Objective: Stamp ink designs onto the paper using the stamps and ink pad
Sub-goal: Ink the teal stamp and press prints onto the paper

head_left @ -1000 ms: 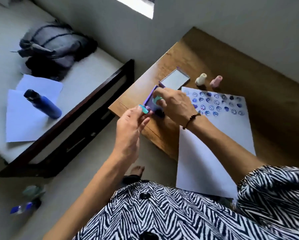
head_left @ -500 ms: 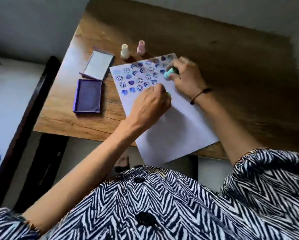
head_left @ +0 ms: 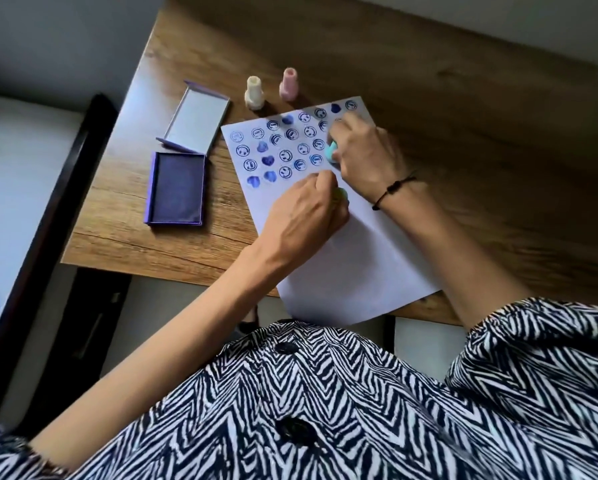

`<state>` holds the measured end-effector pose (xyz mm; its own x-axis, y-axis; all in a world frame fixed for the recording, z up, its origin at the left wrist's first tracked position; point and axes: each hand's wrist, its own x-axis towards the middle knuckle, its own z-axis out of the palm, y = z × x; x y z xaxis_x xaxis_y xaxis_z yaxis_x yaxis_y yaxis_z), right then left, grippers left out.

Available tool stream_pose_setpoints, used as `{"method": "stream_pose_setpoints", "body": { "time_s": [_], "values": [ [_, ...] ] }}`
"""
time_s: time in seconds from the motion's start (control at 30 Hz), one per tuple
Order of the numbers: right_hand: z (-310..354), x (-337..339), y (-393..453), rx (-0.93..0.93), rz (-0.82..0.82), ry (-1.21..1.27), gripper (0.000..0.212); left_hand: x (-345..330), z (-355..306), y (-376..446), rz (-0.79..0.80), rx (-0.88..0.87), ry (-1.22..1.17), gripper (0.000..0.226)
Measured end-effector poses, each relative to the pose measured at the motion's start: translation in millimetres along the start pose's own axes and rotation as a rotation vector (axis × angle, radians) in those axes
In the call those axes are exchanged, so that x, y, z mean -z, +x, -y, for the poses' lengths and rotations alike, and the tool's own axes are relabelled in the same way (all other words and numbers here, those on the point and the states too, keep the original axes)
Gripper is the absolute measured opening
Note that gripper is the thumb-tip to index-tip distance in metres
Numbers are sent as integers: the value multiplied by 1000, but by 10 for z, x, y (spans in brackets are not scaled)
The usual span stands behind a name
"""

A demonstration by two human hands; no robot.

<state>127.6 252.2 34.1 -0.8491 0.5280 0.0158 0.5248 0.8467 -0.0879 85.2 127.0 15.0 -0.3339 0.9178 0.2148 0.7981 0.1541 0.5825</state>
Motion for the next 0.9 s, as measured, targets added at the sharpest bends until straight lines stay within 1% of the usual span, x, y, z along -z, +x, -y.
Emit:
{"method": "stream_pose_setpoints", "body": {
  "time_s": [0.1,0.27,0.47,0.67,0.77,0.83,0.9],
  "values": [
    [40,-28,-8,-10,-14,-59,20,9,-7,5,-8,8,-9,25],
    [56,-58,-13,-23,-37,-75,20,11,-12,1,-6,19,-7,26],
    [-3,-56,2,9,-22,-20,19,3,0,-1,18,19,-21,28],
    [-6,-80,-7,2,-60,9,17,-11,11,-25,22,16,-50,28],
    [28,-57,-6,10,-47,1,19,-8,7,-31,20,17,-37,27],
    [36,-11,-8,-5,-11,1,20,-4,4,-33,25,30,-30,28],
    [-22,84,-42,-71,-55,102,19,1,-3,-35,31,39,-21,29]
  ]
}}
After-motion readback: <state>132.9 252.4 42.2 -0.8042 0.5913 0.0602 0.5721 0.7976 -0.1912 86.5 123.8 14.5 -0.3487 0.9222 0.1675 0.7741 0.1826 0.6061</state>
